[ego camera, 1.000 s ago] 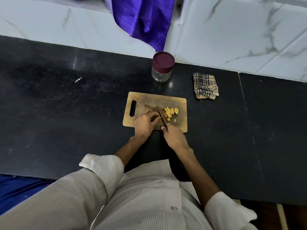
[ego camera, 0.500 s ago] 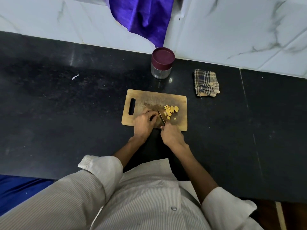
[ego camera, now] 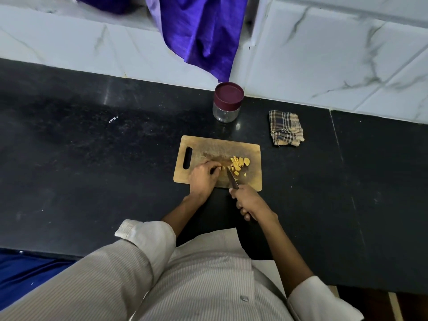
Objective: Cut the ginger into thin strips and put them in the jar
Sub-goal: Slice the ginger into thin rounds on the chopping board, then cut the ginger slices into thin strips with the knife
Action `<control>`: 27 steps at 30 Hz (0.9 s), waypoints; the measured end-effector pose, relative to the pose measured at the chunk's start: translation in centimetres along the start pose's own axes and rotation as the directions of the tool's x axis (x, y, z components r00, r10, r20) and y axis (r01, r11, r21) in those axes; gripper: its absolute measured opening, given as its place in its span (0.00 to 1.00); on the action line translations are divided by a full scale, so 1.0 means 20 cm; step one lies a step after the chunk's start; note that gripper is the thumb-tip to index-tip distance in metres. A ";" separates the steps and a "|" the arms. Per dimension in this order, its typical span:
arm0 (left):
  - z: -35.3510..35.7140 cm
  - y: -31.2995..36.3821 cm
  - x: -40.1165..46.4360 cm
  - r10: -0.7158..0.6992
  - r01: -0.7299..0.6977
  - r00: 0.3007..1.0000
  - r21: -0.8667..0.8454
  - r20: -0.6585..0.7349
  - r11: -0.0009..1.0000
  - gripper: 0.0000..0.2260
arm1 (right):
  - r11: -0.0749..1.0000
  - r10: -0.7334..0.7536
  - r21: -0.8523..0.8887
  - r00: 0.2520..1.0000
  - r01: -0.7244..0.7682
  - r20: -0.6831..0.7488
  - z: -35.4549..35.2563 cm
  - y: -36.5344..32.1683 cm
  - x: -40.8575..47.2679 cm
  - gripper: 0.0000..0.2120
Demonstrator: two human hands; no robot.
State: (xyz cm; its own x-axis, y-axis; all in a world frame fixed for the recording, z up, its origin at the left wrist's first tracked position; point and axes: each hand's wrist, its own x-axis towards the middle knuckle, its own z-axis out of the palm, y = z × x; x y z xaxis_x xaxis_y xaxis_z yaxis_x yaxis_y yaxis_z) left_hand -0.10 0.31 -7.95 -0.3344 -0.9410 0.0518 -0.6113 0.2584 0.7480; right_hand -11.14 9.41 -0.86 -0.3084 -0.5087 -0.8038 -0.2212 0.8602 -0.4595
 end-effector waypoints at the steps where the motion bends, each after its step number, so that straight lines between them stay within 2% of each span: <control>1: 0.00 0.00 0.00 0.001 -0.001 1.000 0.010 0.005 1.000 0.07 | 0.998 0.013 0.054 1.000 -0.014 0.023 0.00 0.00 0.00 0.11; 5: -0.01 0.00 -0.01 0.014 -0.015 0.999 0.027 0.040 1.000 0.08 | 0.986 -0.019 0.166 0.997 0.006 0.077 -0.02 0.00 -0.02 0.11; 9: -0.02 0.01 0.00 0.015 -0.018 0.998 0.047 0.066 0.999 0.08 | 0.971 -0.098 0.221 0.995 0.090 0.029 -0.06 0.00 -0.03 0.11; 11: -0.02 0.02 0.01 0.012 -0.016 0.997 0.055 0.081 0.998 0.07 | 0.980 -0.122 0.159 0.993 0.120 0.004 -0.10 0.03 -0.04 0.11; 16: -0.03 0.07 0.05 0.036 -0.055 0.985 0.105 0.171 0.993 0.07 | 0.978 -0.170 -0.121 0.985 0.171 0.021 -0.15 0.14 -0.05 0.10; 20: -0.04 0.08 0.05 0.028 -0.032 0.992 0.037 0.121 0.999 0.07 | 0.946 -0.162 -0.273 0.985 0.173 0.062 -0.14 0.18 -0.04 0.09; 27: -0.07 0.06 0.03 0.047 -0.054 0.974 0.026 0.219 0.998 0.10 | 0.941 -0.250 -0.240 0.968 0.237 -0.024 -0.21 0.17 0.01 0.08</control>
State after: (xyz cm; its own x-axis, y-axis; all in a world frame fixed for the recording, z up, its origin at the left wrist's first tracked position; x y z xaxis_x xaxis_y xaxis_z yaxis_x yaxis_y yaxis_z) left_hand -0.05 -0.22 -6.03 -0.5120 -0.8569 -0.0594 -0.6110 0.3148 0.7264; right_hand -15.73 12.10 -0.96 -0.2657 -0.7083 -0.6540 -0.5035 0.6804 -0.5324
